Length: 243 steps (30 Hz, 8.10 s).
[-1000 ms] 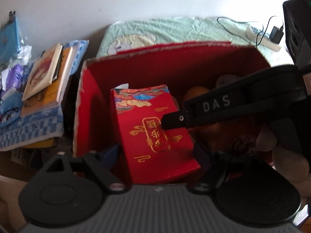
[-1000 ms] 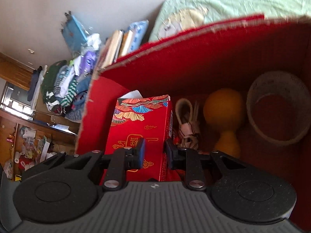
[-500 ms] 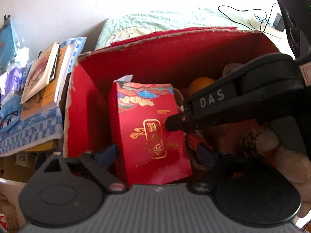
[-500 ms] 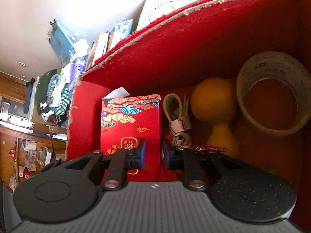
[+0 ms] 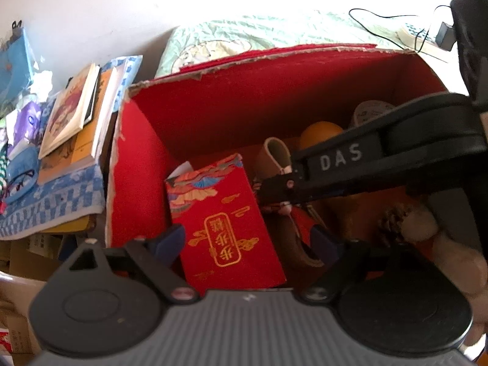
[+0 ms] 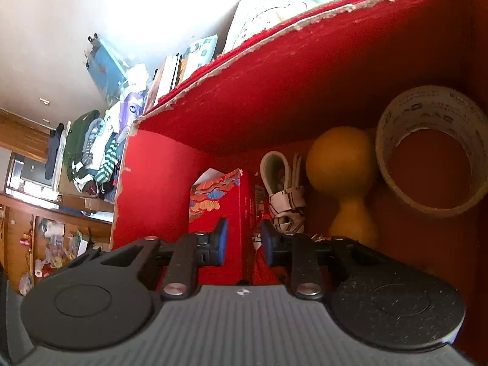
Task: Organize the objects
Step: 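Lower the gift box into the red box beside the cable bundle, then hold the gift box upright inside the red box with the right gripper, then open the right gripper to release the gift box in the box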
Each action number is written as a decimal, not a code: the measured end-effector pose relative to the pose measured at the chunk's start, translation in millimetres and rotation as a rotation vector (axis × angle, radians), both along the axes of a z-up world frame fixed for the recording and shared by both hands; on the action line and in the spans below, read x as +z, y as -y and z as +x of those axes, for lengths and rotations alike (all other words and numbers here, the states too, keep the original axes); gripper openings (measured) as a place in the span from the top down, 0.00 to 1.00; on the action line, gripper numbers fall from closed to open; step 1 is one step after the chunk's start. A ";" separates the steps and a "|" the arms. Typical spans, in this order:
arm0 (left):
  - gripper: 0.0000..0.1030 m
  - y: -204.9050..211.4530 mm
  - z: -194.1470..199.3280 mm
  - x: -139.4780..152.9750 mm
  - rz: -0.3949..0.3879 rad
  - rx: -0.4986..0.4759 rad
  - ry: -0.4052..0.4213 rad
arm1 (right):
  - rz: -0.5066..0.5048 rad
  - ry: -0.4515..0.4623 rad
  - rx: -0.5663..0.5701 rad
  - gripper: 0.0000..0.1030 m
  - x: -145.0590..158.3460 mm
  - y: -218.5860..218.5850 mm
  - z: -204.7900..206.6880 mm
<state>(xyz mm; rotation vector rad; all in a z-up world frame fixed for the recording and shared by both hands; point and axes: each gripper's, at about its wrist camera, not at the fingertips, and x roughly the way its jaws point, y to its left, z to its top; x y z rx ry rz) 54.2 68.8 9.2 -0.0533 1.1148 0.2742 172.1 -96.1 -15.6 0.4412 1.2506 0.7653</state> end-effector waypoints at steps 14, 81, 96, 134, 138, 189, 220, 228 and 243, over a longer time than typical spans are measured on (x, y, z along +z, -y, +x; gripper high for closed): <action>0.14 -3.0 5.5 -1.6 0.011 0.057 0.007 | 0.016 0.052 -0.032 0.74 3.0 -4.8 -2.3; 0.02 4.5 18.1 -15.4 0.106 0.073 -0.016 | 0.018 0.083 -0.098 0.74 2.7 -10.7 -7.2; 0.02 4.5 18.3 -15.1 0.105 0.072 -0.015 | 0.025 0.098 -0.112 0.74 4.2 -8.8 -9.1; 0.02 4.1 17.1 -14.9 0.109 0.084 0.001 | 0.021 0.099 -0.113 0.74 4.7 -11.3 -14.3; 0.02 3.9 17.2 -14.6 0.110 0.086 0.003 | 0.021 0.100 -0.114 0.74 4.8 -11.4 -14.4; 0.02 4.2 16.5 -15.3 0.112 0.099 0.009 | 0.017 0.112 -0.106 0.74 4.3 -15.9 -10.2; 0.02 3.8 15.1 -14.5 0.124 0.124 0.013 | 0.007 0.119 -0.102 0.74 5.4 -11.3 3.0; 0.02 2.8 16.4 -14.4 0.128 0.144 0.007 | -0.052 0.176 -0.182 0.73 15.1 -0.6 -11.3; 0.02 19.0 1.2 23.9 0.110 0.146 0.096 | -0.214 0.461 -0.272 0.72 64.3 50.5 -40.2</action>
